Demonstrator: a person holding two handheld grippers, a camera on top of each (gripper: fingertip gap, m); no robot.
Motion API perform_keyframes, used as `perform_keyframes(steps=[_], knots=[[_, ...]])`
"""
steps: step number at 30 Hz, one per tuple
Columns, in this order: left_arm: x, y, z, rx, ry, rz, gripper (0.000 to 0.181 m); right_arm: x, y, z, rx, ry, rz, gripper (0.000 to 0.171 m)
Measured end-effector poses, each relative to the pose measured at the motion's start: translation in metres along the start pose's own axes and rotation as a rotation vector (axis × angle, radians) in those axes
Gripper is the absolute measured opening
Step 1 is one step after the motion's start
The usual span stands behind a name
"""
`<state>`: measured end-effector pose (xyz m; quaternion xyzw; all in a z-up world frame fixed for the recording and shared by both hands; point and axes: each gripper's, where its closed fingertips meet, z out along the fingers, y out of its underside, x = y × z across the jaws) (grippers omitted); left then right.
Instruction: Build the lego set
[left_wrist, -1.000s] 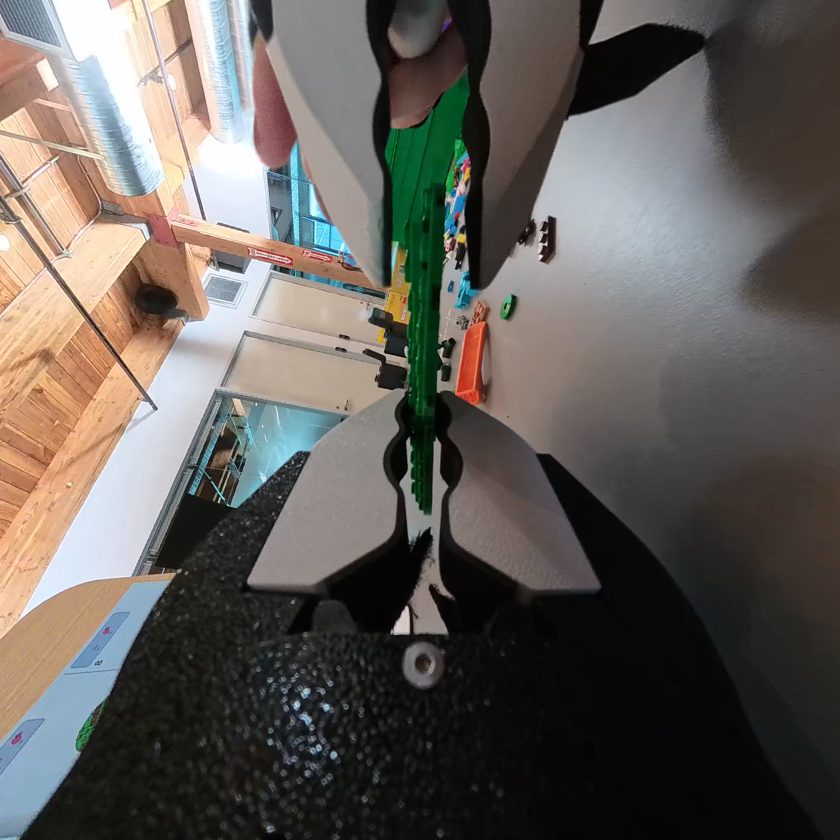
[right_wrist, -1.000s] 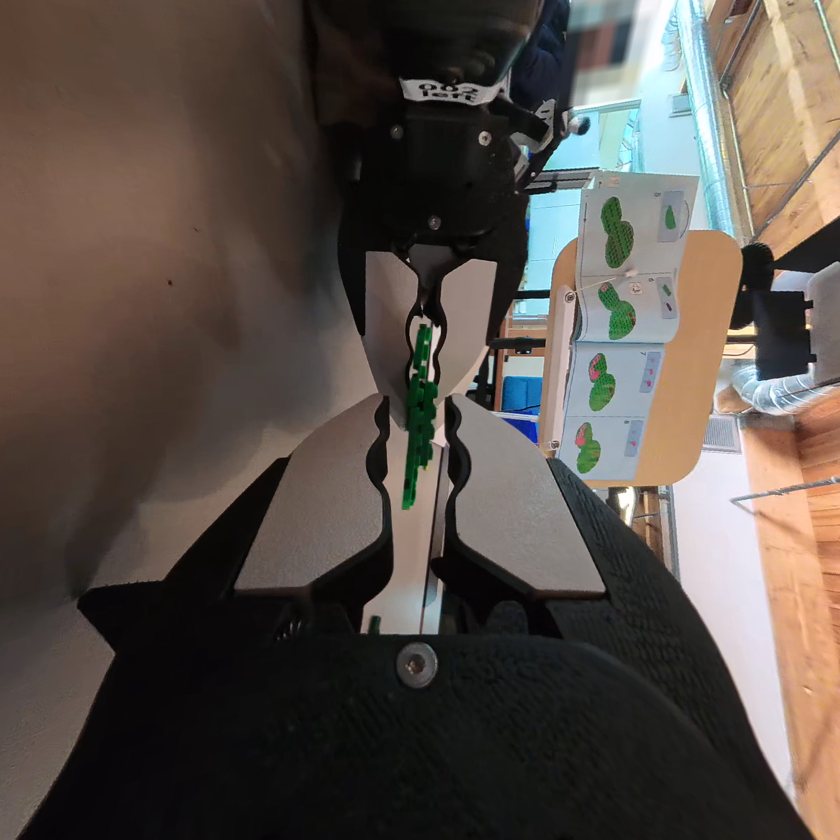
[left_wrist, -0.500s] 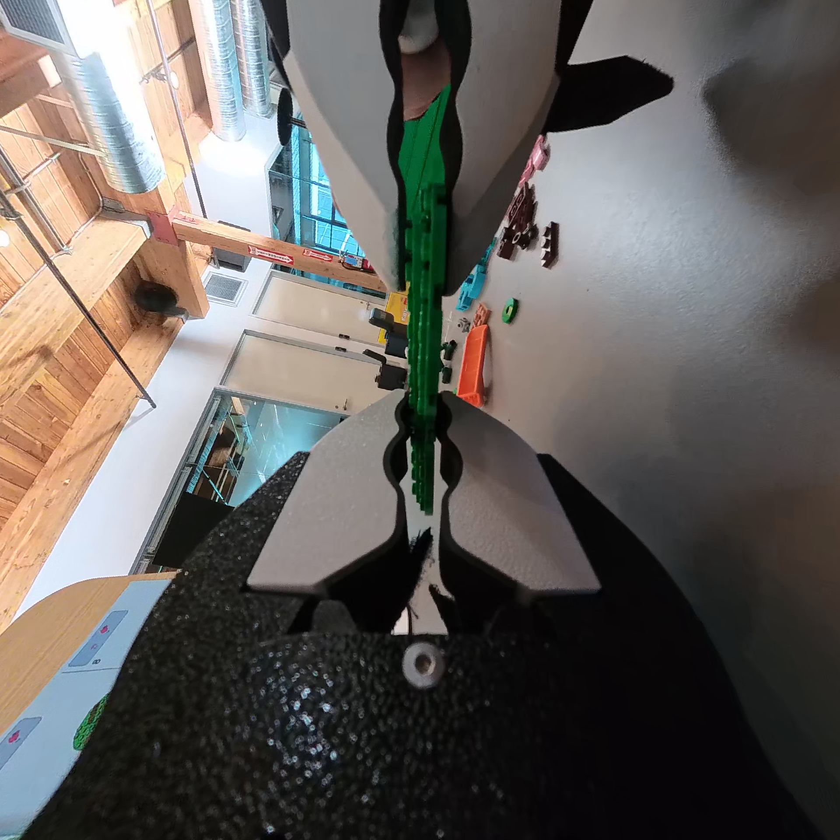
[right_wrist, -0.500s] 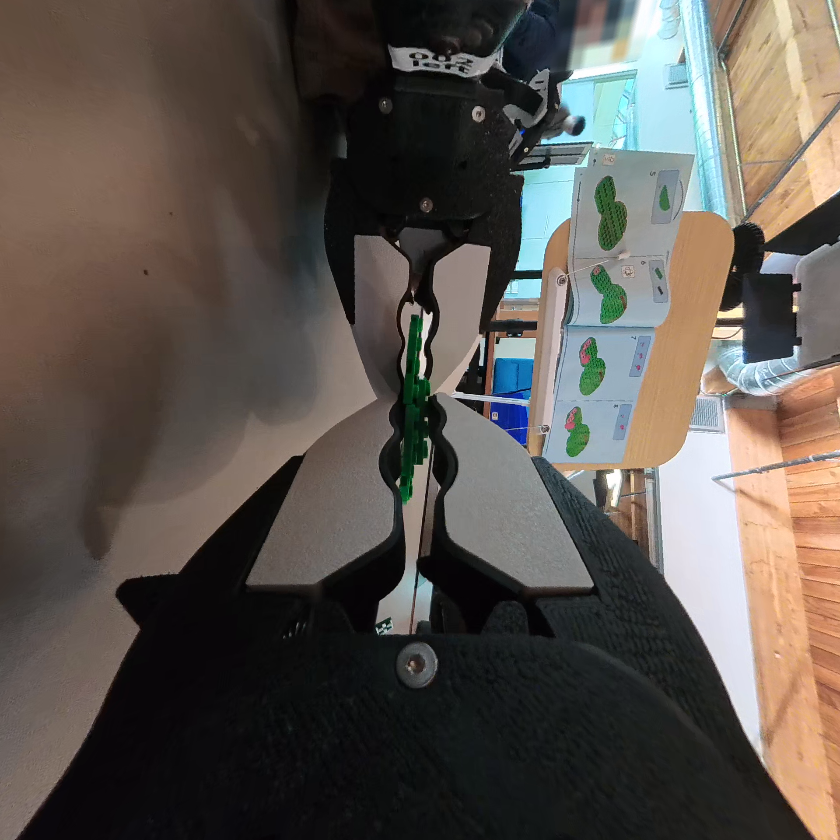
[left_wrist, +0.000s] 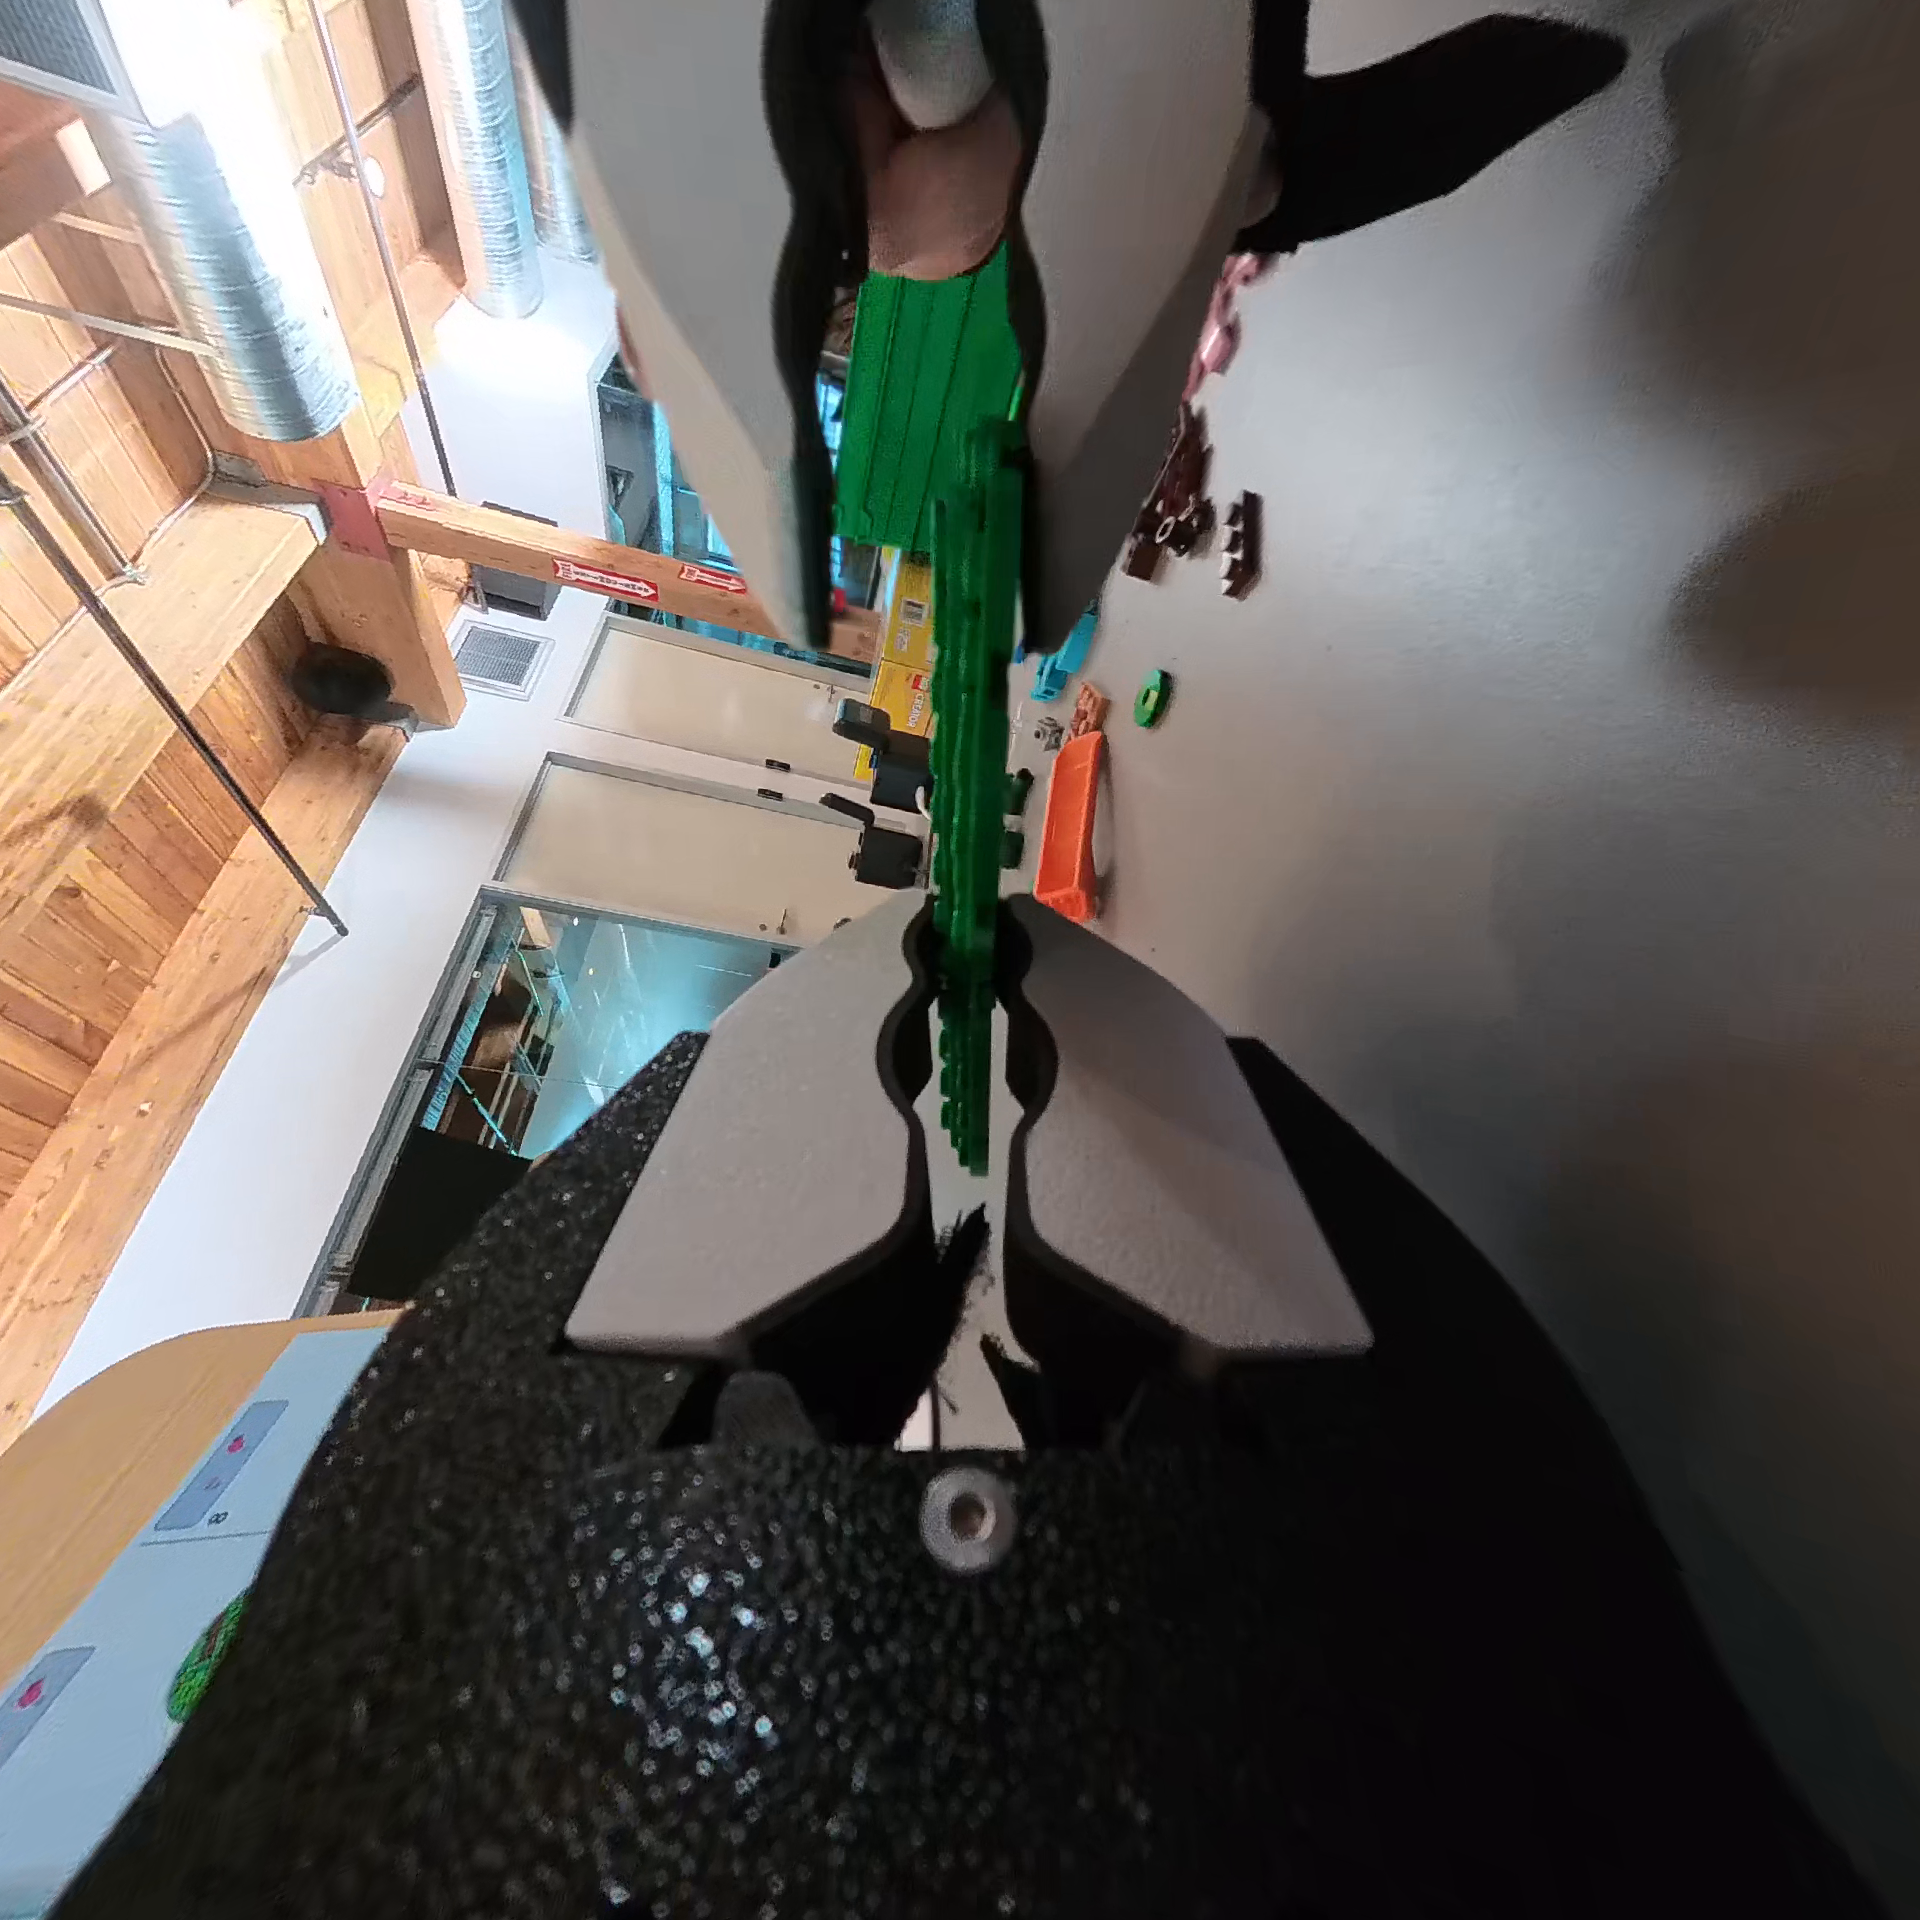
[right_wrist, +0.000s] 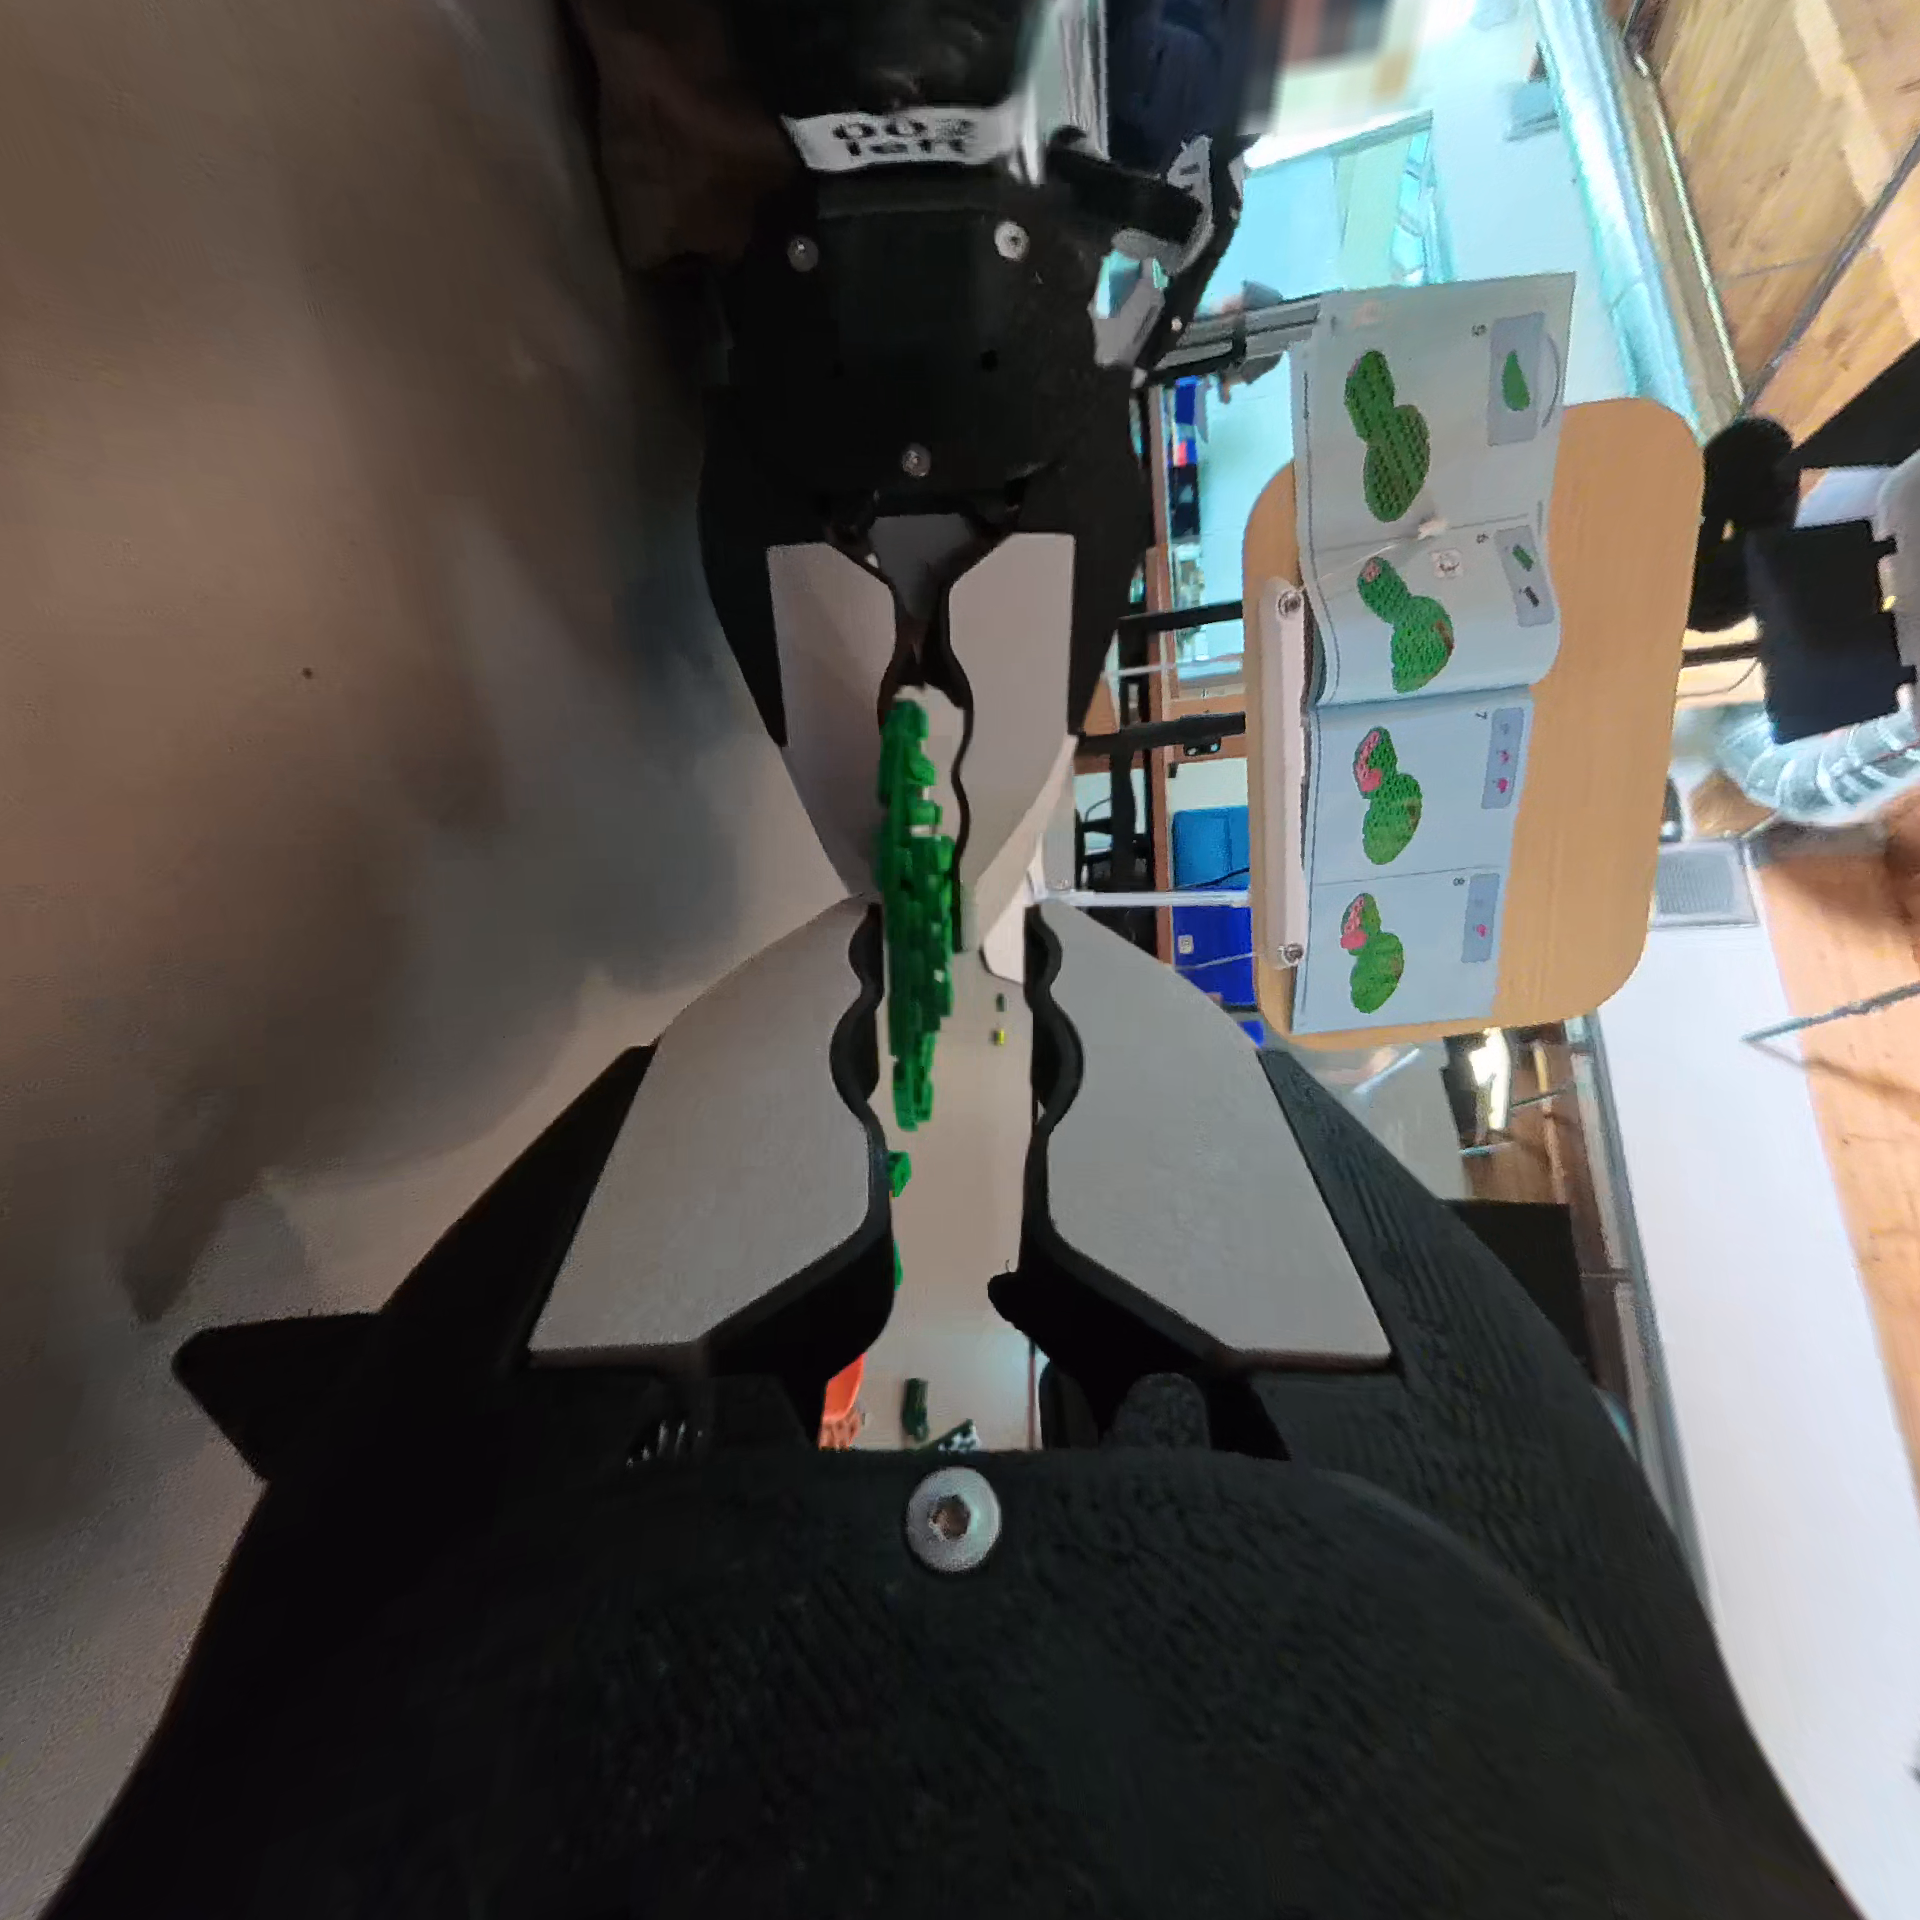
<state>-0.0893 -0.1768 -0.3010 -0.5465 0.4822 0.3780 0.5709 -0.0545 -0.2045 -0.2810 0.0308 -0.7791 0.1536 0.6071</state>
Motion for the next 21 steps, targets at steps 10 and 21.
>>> perform_keyframes(steps=[10,21], knots=[[-0.0026,0.0009,-0.0008,0.003,-0.007,-0.025,0.009,-0.0019,0.0085,0.0007,-0.036,0.005,-0.061,0.007],[-0.0026,0.0002,-0.0006,0.009,0.001,-0.051,0.008,-0.0006,0.0096,-0.0005,-0.024,0.0,0.013,0.008]])
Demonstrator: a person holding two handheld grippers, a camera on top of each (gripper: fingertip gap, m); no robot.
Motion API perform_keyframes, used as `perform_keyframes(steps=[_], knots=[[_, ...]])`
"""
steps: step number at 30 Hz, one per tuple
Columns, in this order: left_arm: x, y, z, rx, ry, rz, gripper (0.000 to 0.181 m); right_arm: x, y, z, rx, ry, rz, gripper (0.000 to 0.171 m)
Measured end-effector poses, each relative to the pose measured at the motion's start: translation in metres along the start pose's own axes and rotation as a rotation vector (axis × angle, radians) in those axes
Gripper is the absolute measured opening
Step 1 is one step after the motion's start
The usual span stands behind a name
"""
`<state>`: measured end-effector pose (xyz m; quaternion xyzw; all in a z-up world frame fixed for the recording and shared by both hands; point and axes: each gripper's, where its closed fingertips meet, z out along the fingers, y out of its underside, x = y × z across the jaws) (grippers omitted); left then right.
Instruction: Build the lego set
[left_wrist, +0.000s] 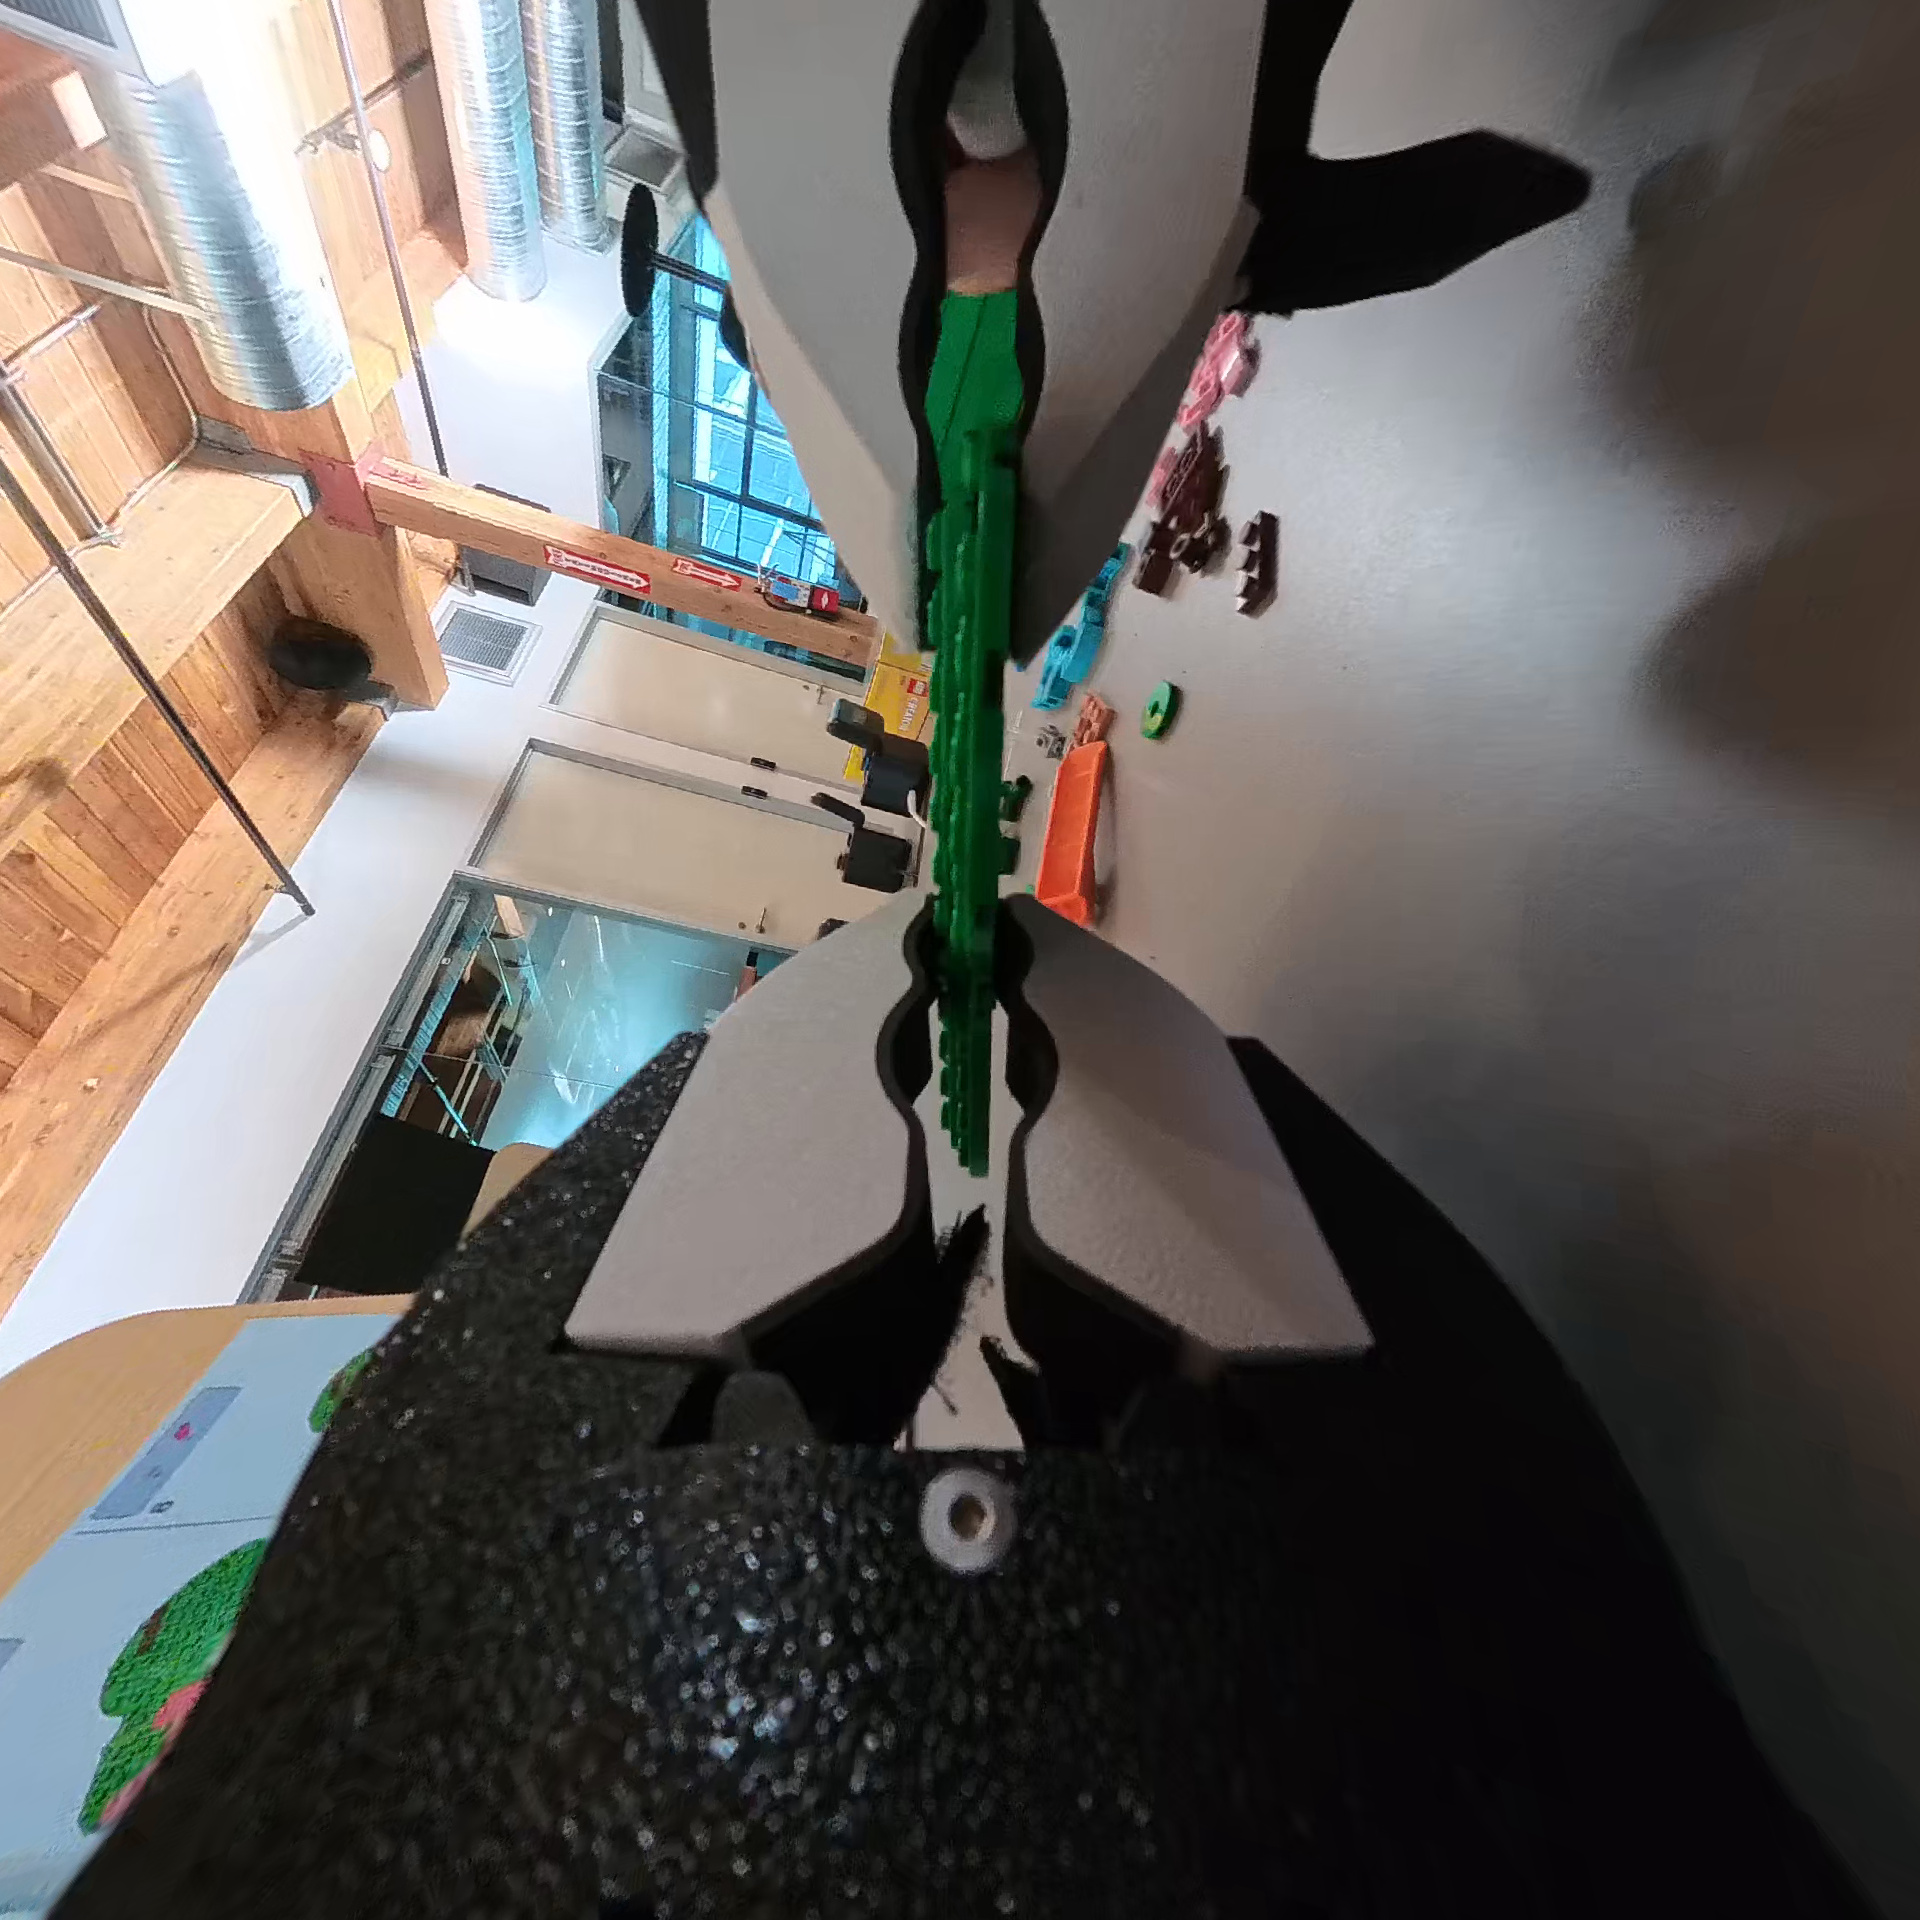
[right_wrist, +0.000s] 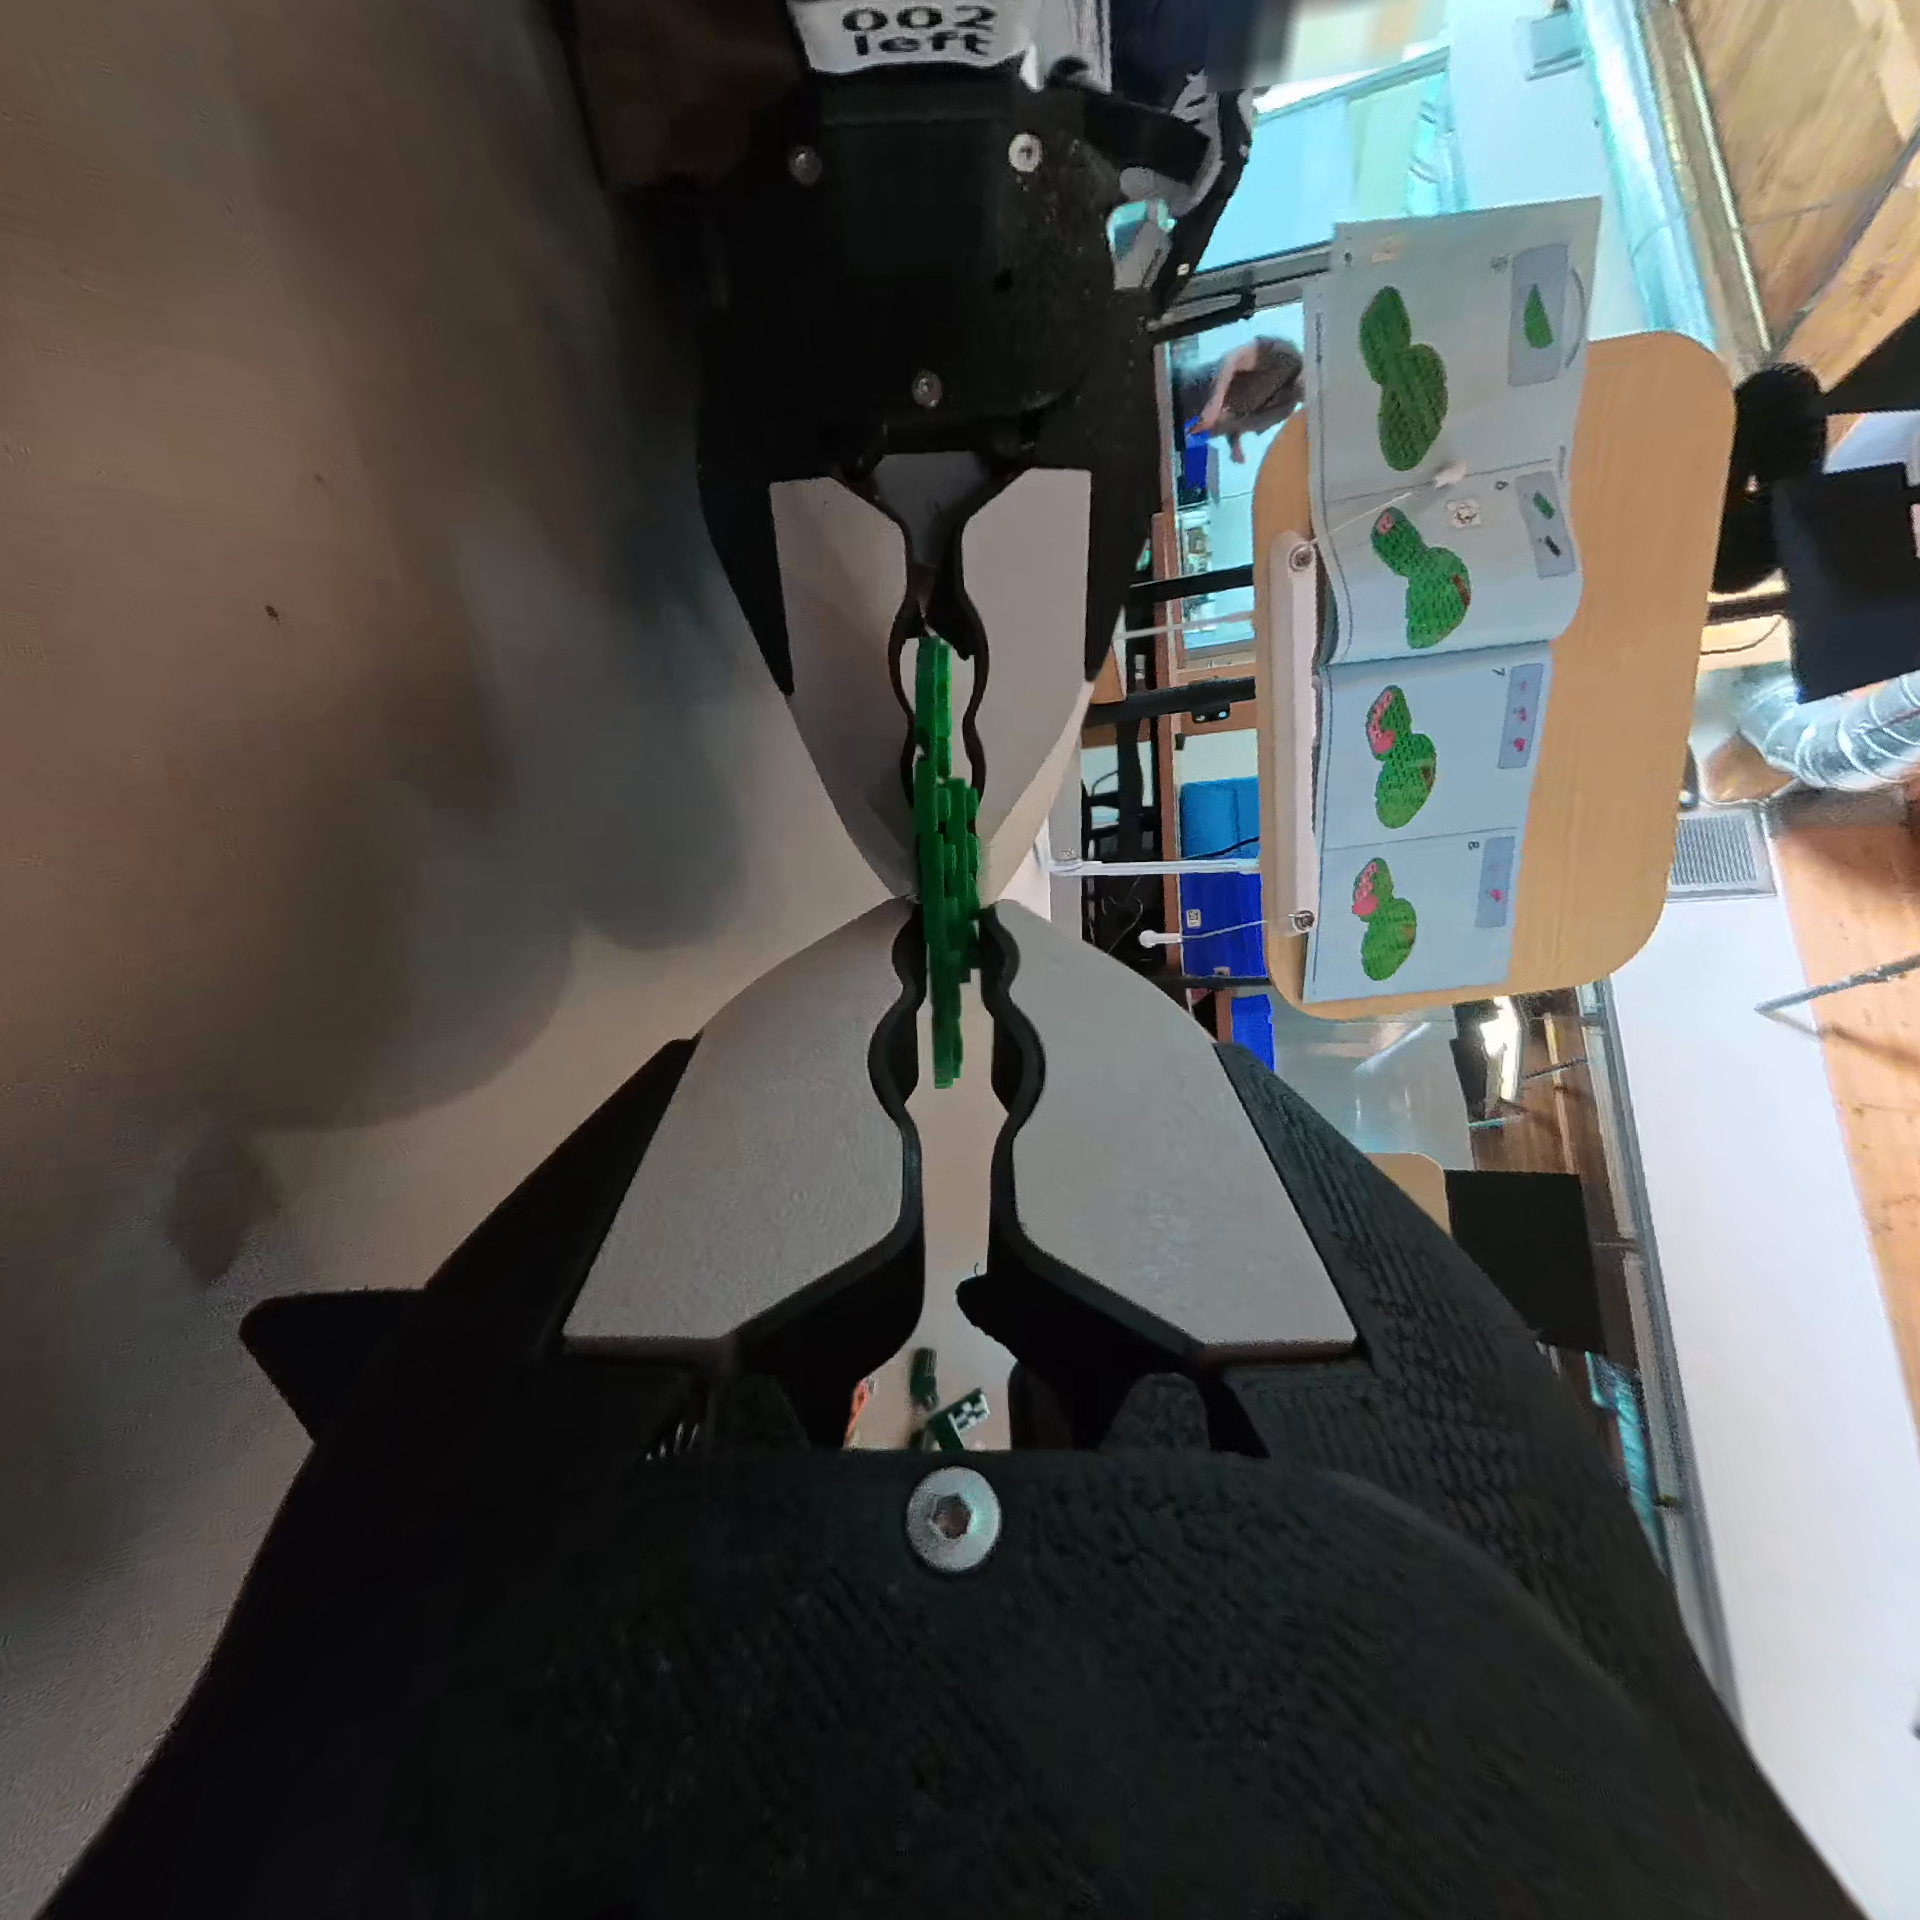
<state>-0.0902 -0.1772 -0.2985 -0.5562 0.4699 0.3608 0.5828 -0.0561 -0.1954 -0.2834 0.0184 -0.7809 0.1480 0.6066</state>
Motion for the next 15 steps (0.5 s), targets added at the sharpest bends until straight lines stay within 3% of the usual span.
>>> perform_keyframes(steps=[4,15], knots=[[0.0012,0.0017,-0.0003,-0.002,0.011,-0.015,0.009,0.0025,0.004,-0.0005,0.001,0.006,0.048,0.014],[-0.0013,-0.0009,-0.0011,0.012,-0.001,-0.022,0.009,0.0017,0.0002,-0.0021,-0.002,0.003,-0.008,0.006]])
